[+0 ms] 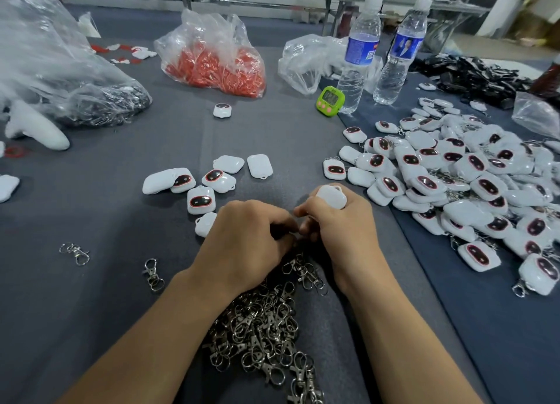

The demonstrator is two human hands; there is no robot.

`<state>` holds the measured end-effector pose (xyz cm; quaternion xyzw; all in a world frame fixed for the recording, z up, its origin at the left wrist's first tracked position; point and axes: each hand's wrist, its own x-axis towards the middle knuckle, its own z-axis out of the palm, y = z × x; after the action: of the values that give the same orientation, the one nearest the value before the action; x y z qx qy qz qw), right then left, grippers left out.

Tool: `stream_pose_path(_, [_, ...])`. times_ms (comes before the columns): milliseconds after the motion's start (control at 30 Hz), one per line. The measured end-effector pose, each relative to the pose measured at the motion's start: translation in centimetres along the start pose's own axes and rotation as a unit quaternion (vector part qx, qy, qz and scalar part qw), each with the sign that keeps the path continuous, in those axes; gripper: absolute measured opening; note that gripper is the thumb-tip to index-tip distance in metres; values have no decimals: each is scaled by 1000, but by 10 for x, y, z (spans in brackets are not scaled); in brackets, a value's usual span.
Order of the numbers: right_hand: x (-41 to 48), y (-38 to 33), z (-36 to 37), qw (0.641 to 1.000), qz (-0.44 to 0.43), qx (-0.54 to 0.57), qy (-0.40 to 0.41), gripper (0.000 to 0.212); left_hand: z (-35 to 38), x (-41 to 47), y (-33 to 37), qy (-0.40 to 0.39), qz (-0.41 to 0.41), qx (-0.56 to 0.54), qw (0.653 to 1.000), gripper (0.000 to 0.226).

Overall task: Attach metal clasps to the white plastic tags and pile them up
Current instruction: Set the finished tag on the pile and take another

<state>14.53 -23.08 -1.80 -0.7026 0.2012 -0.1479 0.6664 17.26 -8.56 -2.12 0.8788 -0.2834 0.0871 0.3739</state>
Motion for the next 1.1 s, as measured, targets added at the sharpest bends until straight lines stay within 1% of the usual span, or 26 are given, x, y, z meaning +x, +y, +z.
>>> stream_pose_path(33, [0, 0, 0, 1000, 1, 6, -4, 18, 1, 1, -1, 18, -9, -10, 1000, 19])
stream_pose_path(100, [-2, 0, -1, 1000, 4, 19, -18, 19, 3, 2, -2, 57, -36, -68, 995, 22])
stream_pose_path(200, [-3, -1, -1, 999, -11, 9, -40, 23, 4, 7, -2, 124, -79, -178, 973, 24])
stream_pose_path(300, [-6, -2, 1, 997, -18, 12, -69, 22, 3, 9, 0, 131, -109, -250, 953, 29])
stream_pose_path(367, [-6, -2, 2, 997, -18, 7, -75, 17, 3, 10, 1, 121, -109, -264, 951, 33])
stream_pose_path(467, [-5, -1, 2, 998, -21, -35, -51, 12, 2, 9, 1, 118, -99, -238, 959, 35])
stream_pose_path(567, [-4, 1, 1, 986, -71, -149, -6, 19, 4, 6, 1, 105, -90, -164, 977, 31])
stream_pose_path(633, [-6, 1, 1, 976, -109, -188, 9, 22, 4, 4, 1, 81, -89, -116, 986, 27])
stream_pose_path(733, [-9, -2, -1, 971, -147, -186, 12, 22, 3, 3, 1, 66, -89, -91, 990, 21])
stream_pose_path(833, [-9, -4, -3, 971, -165, -175, 9, 24, 2, 3, 2, 84, -98, -80, 988, 14])
stream_pose_path(933, [-9, -3, -1, 970, -157, -184, 7, 25, 4, 3, 2, 123, -97, -46, 987, 9])
stream_pose_path(1067, [-8, -2, 0, 973, -118, -192, 40, 12, 4, 3, 2, 151, -91, -47, 983, 11])
stream_pose_path(1100, [-8, -2, 1, 974, -115, -192, 41, 11, 3, 3, 1, 152, -91, -47, 983, 12])
